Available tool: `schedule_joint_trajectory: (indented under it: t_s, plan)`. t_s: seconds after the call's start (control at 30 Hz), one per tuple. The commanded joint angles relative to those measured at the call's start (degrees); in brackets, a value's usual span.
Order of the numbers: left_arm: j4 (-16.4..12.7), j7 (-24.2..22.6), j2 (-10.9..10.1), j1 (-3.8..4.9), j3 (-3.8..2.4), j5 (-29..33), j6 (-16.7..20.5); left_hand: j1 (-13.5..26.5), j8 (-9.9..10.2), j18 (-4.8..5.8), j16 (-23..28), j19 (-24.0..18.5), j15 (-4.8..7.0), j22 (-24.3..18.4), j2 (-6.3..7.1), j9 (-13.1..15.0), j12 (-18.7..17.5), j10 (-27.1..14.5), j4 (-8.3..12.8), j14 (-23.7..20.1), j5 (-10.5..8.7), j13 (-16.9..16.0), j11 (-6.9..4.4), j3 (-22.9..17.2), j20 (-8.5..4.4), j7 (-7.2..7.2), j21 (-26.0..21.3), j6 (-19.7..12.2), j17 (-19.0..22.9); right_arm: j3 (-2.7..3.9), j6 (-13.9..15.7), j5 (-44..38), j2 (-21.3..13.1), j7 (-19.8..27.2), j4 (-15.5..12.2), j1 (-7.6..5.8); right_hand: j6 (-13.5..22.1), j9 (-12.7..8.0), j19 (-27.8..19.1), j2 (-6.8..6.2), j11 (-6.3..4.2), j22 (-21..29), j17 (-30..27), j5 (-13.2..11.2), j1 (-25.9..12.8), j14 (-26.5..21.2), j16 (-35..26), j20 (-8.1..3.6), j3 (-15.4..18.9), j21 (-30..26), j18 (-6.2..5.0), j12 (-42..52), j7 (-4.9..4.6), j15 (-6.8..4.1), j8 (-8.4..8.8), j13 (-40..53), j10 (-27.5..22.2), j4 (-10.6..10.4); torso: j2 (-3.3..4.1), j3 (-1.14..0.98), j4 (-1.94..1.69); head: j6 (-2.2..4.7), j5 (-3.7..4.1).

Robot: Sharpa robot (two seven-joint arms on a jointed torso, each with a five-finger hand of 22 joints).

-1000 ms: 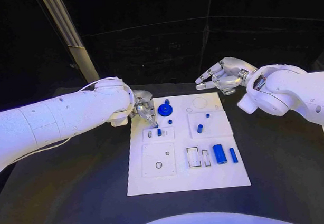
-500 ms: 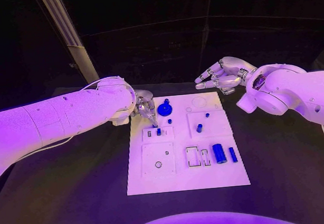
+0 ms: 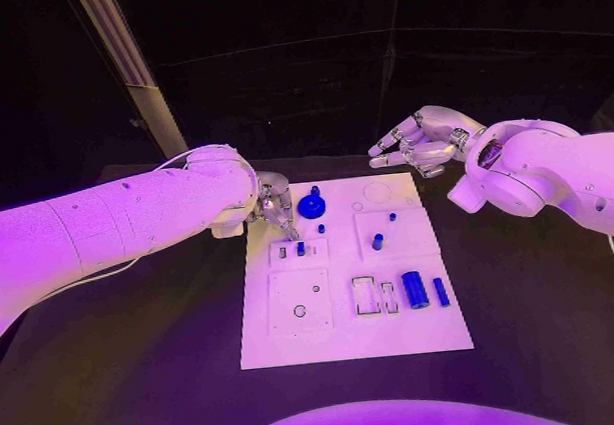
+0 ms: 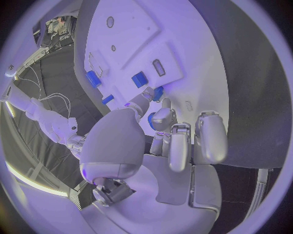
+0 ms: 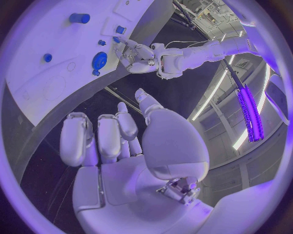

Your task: Assemble the parts on the task board

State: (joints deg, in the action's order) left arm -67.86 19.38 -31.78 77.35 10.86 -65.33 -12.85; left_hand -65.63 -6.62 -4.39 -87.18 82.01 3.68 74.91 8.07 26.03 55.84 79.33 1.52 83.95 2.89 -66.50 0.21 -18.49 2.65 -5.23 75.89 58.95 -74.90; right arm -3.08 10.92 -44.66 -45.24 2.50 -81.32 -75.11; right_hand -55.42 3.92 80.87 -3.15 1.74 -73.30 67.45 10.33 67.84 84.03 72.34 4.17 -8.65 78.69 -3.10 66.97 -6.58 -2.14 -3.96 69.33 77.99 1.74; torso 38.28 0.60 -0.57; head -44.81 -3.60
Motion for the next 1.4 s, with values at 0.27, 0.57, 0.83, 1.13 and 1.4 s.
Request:
schedule_joint_trajectory:
  t_s: [0.27,0.57,0.83,1.13,1.4]
  plan:
    - [0.3,0.5,0.3,-0.05,-0.02,0.1,0.7,0.5,0.0,0.77,-0.2,0.2,-0.36,6.8,-2.04,-0.3,0.8,0.3,-2.7,5.1,-0.12,-0.4,0.12,-0.5,0.42,0.29,0.3,1.1,-11.6,0.03,-0.3,0.2,0.1,0.3,0.0,-0.10,-0.3,0.0,-0.1,-0.24,0.08,0.1,-0.1,0.4,-0.4,1.1,-0.3,-0.26,0.1,-0.2,-0.81,-0.1,-0.12,-0.33,0.24,-0.1,0.2,0.4,-0.03,-0.02,-0.04,0.03,-0.02]
    - [0.3,-1.0,0.2,-0.07,-0.02,0.2,0.4,-3.6,-0.1,0.75,-0.2,0.1,-0.12,6.8,-5.85,-0.5,0.7,0.2,-1.8,5.2,-0.12,-0.3,-0.24,-3.4,0.23,0.70,0.2,1.6,-11.6,0.03,-0.4,0.2,0.2,0.3,0.0,-0.10,-0.3,0.0,-0.1,-0.24,0.08,0.1,-0.1,0.4,-0.4,1.1,-0.3,-0.26,0.1,-0.2,-0.81,-0.1,-0.12,-0.33,0.24,-0.1,0.2,0.4,-0.01,0.00,-0.02,0.08,-0.02]
    - [0.2,-1.7,0.0,-0.07,-0.02,1.1,-0.1,-7.1,-0.4,0.74,-0.2,0.1,-0.04,6.8,-7.65,-0.5,0.5,0.1,0.8,5.2,-0.10,-0.1,-0.36,-5.2,0.13,0.85,0.1,1.9,-11.6,0.03,-0.5,0.2,0.2,0.3,0.1,-0.10,-0.3,0.0,-0.1,-0.24,0.08,0.1,-0.1,0.4,-0.4,1.1,-0.3,-0.26,0.1,-0.2,-0.81,-0.1,-0.12,-0.33,0.24,-0.1,0.2,0.4,-0.01,-0.01,-0.06,0.01,-0.01]
    - [-0.1,-2.4,-0.8,-0.07,-0.02,3.1,-0.2,-9.0,-0.9,0.73,-0.2,-0.1,-0.20,6.8,-9.22,-0.1,0.2,0.1,3.8,5.2,-0.06,0.2,-0.10,-6.4,0.20,0.51,-0.1,2.1,-11.6,0.03,-0.8,0.2,0.3,0.2,0.1,-0.10,-0.3,0.0,-0.1,-0.24,0.08,0.1,-0.1,0.4,-0.4,1.1,-0.3,-0.26,0.1,-0.2,-0.81,-0.1,-0.12,-0.33,0.24,-0.1,0.2,0.4,-0.02,0.01,-0.07,0.02,-0.02]
    - [-0.5,-3.2,-1.5,-0.07,-0.02,4.4,1.1,-8.9,-1.6,0.73,-0.2,-0.1,-0.28,6.9,-10.17,0.5,-0.2,0.1,5.2,5.2,-0.07,0.6,-0.05,-6.9,0.29,0.48,-0.1,2.6,-11.6,0.03,-0.9,0.2,0.2,0.2,0.2,-0.10,-0.3,0.0,-0.1,-0.17,0.08,0.1,0.1,0.4,-0.4,1.1,-0.3,-0.27,0.1,-0.3,-0.82,0.0,-0.12,-0.34,0.24,-0.1,0.2,0.5,-0.02,0.00,-0.05,0.11,-0.09]
